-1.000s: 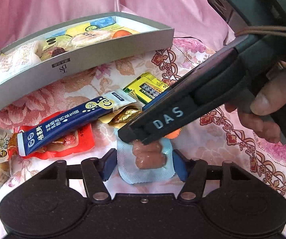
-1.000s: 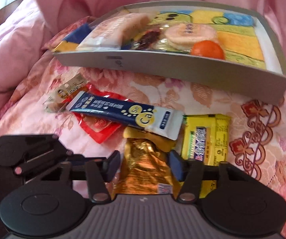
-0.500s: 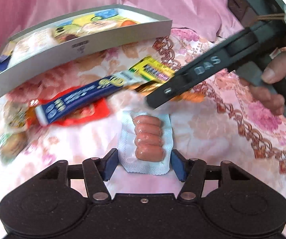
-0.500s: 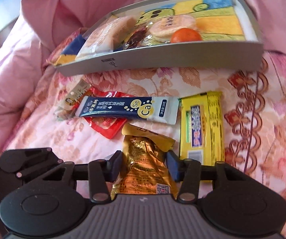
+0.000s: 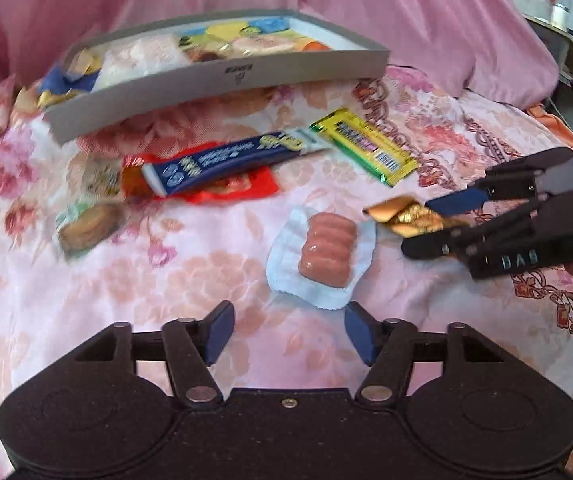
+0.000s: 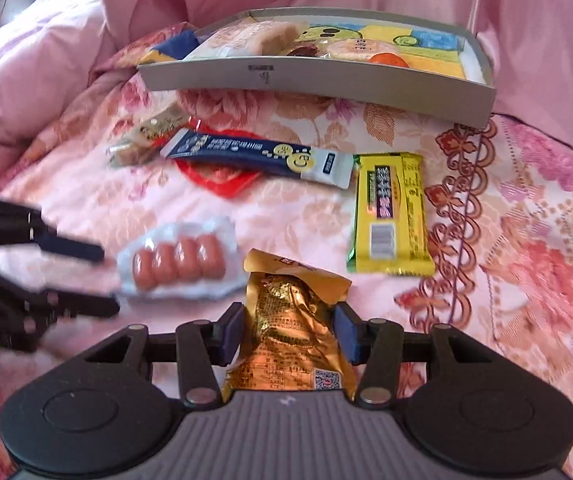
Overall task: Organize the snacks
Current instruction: 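Lift the sausage pack and gold foil packet and carry both toward the grey tray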
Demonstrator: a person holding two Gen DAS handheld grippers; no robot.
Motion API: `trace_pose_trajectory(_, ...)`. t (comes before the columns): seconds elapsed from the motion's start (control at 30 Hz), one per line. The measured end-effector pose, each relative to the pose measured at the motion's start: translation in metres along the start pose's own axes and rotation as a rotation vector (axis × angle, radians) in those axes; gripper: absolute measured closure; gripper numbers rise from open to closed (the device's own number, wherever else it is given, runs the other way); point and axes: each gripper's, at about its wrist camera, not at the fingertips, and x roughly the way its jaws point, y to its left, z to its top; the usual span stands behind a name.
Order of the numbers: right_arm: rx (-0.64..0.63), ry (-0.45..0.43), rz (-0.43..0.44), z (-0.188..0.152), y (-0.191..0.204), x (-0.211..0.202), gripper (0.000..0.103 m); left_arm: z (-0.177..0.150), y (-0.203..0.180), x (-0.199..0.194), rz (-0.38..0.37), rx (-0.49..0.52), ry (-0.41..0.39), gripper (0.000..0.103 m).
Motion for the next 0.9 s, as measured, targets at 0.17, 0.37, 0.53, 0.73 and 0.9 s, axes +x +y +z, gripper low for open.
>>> trace_pose_trajectory(0.17,0.022,-0.024,-0.005,-0.01,0.002,-0.008,0.047,0.009,-0.008,0.001,-0.035,0.091,-0.026,0.023)
trace_pose_trajectory(0.37,0.015,-0.047,-0.001,-0.014,-0.005,-0.01,0.032,0.02,-0.005,0.004,-0.107,0.072,-0.038,0.02)
trace_pose_trajectory(0.53,0.012,-0.05,0.014,-0.018,-0.008,-0.008,0.028,0.031,-0.016,0.026,-0.084,0.093,-0.005,0.02)
trace_pose_trajectory(0.73,0.002,-0.077,0.004,-0.025,-0.004,-0.012,0.042,0.036,-0.034,0.04,-0.041,0.242,0.024,0.02)
trace_pose_trajectory(0.9,0.027,-0.084,-0.009,-0.03,-0.009,-0.016,0.046,0.036,-0.042,0.049,-0.011,0.272,0.054,0.023)
